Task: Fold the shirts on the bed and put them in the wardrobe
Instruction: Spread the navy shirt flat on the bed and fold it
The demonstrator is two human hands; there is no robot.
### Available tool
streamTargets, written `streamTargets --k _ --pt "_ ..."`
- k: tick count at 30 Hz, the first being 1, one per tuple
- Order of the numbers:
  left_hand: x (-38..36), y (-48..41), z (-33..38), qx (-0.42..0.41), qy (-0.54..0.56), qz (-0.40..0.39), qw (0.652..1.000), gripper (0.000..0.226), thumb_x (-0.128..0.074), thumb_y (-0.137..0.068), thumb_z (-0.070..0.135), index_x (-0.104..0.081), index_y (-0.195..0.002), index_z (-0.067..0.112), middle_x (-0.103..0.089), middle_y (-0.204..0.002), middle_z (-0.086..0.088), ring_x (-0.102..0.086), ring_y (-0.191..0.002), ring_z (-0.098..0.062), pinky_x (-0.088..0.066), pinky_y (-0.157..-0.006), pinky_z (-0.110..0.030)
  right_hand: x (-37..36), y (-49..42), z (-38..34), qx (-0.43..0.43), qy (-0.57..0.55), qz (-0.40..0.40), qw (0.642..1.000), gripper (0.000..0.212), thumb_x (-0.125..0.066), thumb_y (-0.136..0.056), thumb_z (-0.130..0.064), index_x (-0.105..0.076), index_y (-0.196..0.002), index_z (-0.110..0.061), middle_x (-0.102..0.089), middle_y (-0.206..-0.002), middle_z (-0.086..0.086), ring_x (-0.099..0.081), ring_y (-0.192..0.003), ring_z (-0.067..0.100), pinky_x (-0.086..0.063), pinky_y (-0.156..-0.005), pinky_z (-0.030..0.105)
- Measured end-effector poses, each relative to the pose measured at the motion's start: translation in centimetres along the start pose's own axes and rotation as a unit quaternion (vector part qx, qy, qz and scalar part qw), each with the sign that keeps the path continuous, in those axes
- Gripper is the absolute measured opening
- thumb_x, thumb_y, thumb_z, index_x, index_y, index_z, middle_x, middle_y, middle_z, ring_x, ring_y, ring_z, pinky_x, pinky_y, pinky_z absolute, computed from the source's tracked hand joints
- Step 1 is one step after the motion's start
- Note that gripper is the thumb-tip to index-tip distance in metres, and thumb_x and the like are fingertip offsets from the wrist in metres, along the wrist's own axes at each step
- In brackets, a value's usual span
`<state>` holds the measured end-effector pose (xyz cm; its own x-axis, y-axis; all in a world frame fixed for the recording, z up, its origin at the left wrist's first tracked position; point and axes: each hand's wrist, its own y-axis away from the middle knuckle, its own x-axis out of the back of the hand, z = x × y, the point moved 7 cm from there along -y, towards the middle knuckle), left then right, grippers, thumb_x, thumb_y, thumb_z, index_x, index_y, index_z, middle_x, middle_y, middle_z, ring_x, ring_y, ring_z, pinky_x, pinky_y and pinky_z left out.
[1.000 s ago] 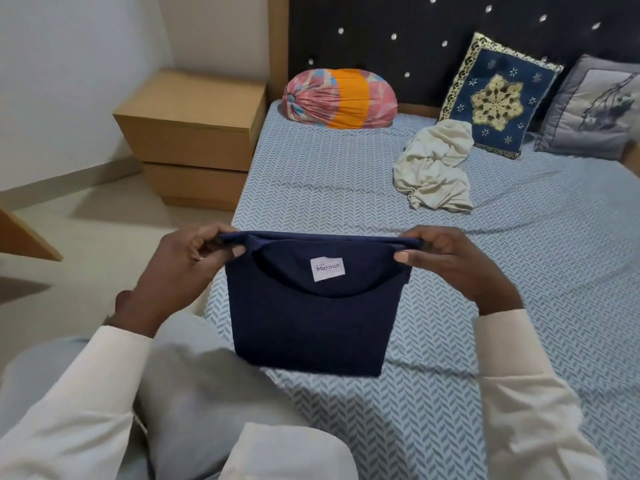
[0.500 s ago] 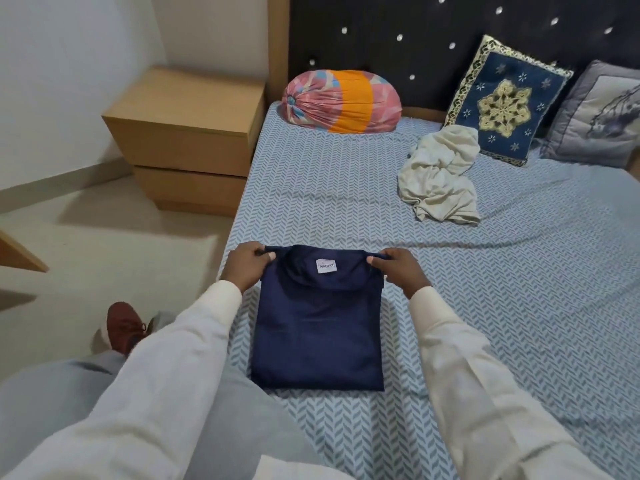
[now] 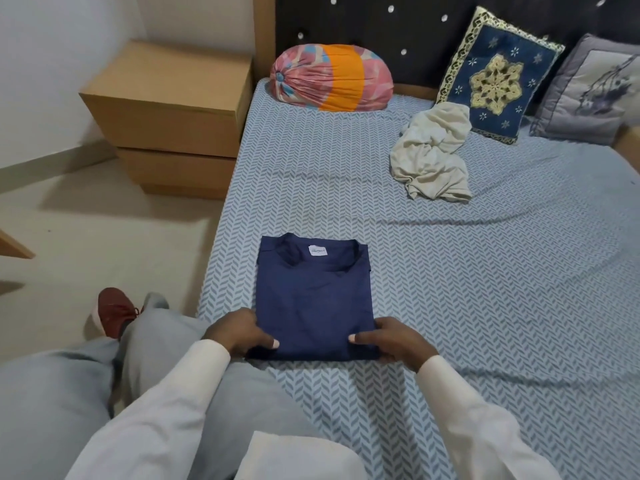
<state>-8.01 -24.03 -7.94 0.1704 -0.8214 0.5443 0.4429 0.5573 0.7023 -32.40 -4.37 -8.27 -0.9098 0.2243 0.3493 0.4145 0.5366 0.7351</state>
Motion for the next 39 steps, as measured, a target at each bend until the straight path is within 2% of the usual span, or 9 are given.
streamTargets --k 2,6,9,13,17,23,27,33,39 --pt "0.0 0.0 -0.2 -0.003 0.012 -0.004 1.0 0.035 -0.085 -0.068 0.03 -0.066 -0.092 0.011 -0.065 -0.074 0.0 -0.061 -0.065 -0.018 -0.046 -0.056 -0.023 0.2 0.3 0.5 0.002 -0.008 0.011 1.0 0.035 -0.081 -0.071 -0.028 -0.072 -0.097 -0.005 -0.069 -0.08 0.012 -0.063 -0.072 0.024 -0.05 -0.065 0.033" --pt "0.2 0.8 -0.5 0.007 -0.112 0.035 0.993 0.044 -0.077 -0.076 0.039 -0.059 -0.107 0.013 -0.065 -0.116 -0.01 -0.062 -0.102 -0.025 -0.048 -0.081 -0.027 0.4 0.9 1.2 -0.02 0.08 0.029 0.996 0.024 -0.075 -0.084 -0.022 -0.068 -0.096 -0.002 -0.064 -0.071 0.006 -0.06 -0.057 0.015 -0.05 -0.05 0.022" --pt "0.7 1.5 -0.2 0.028 -0.147 0.091 0.985 0.059 -0.072 -0.078 0.041 -0.046 -0.122 0.013 -0.06 -0.125 -0.011 -0.058 -0.113 -0.028 -0.046 -0.088 -0.031 1.9 1.0 -0.3 -0.024 0.263 0.102 0.959 0.043 -0.08 -0.073 -0.04 -0.057 -0.098 -0.013 -0.062 -0.09 0.002 -0.063 -0.081 0.02 -0.049 -0.067 0.028" --pt "1.8 1.4 1.7 -0.05 -0.047 0.2 0.977 0.063 -0.067 -0.083 0.038 -0.034 -0.133 0.015 -0.053 -0.129 -0.014 -0.058 -0.111 -0.035 -0.049 -0.089 -0.04 1.2 1.3 -6.7 0.167 0.24 0.23 0.928 0.057 -0.077 -0.075 -0.043 -0.052 -0.12 -0.02 -0.055 -0.112 0.004 -0.058 -0.103 0.026 -0.045 -0.08 0.033" --pt "-0.9 -0.1 4.6 -0.134 -0.127 0.146 0.972 0.09 -0.063 -0.087 0.05 -0.01 -0.156 0.026 -0.029 -0.144 -0.015 -0.051 -0.122 -0.035 -0.046 -0.096 -0.04 -4.7 -1.0 -9.5 0.303 0.32 0.133 0.887 0.047 -0.065 -0.087 -0.039 -0.051 -0.131 -0.03 -0.052 -0.116 0.002 -0.053 -0.112 0.025 -0.051 -0.088 0.043" --pt "-1.1 -1.9 4.6 -0.12 -0.125 0.167 0.971 0.064 -0.052 -0.095 0.042 -0.027 -0.15 0.021 -0.037 -0.136 -0.014 -0.052 -0.116 -0.035 -0.047 -0.094 -0.041 0.4 -3.7 -6.6 0.188 0.222 0.293 0.911 0.018 -0.064 -0.088 -0.035 -0.061 -0.094 -0.018 -0.06 -0.102 0.009 -0.058 -0.1 0.031 -0.048 -0.076 0.039" --pt "3.3 -2.9 4.5 -0.103 -0.004 0.282 0.954 0.043 -0.056 -0.093 0.026 -0.048 -0.132 0.009 -0.046 -0.127 -0.017 -0.051 -0.114 -0.037 -0.045 -0.094 -0.047 4.0 -4.8 -6.2 0.167 0.071 0.323 0.929 0.02 -0.071 -0.081 -0.026 -0.058 -0.093 -0.017 -0.064 -0.099 0.005 -0.061 -0.089 0.024 -0.046 -0.075 0.033" --pt "7.0 -5.3 4.4 -0.076 0.092 0.314 0.942 0.012 -0.062 -0.087 0.016 -0.057 -0.083 0.006 -0.064 -0.089 -0.014 -0.059 -0.089 -0.035 -0.044 -0.073 -0.036 4.7 -6.6 -7.0 0.14 -0.007 0.294 0.945 0.019 -0.069 -0.084 -0.024 -0.064 -0.099 -0.015 -0.069 -0.095 0.001 -0.063 -0.088 0.021 -0.046 -0.076 0.032" --pt "7.1 -6.6 4.3 -0.032 0.141 0.309 0.94 0.022 -0.069 -0.086 0.029 -0.07 -0.098 0.012 -0.07 -0.1 -0.005 -0.063 -0.098 -0.028 -0.049 -0.085 -0.034 5.1 -7.4 -7.1 0.131 -0.056 0.305 0.942 0.005 -0.068 -0.085 -0.023 -0.066 -0.086 -0.018 -0.071 -0.09 -0.001 -0.065 -0.088 0.02 -0.046 -0.076 0.031"
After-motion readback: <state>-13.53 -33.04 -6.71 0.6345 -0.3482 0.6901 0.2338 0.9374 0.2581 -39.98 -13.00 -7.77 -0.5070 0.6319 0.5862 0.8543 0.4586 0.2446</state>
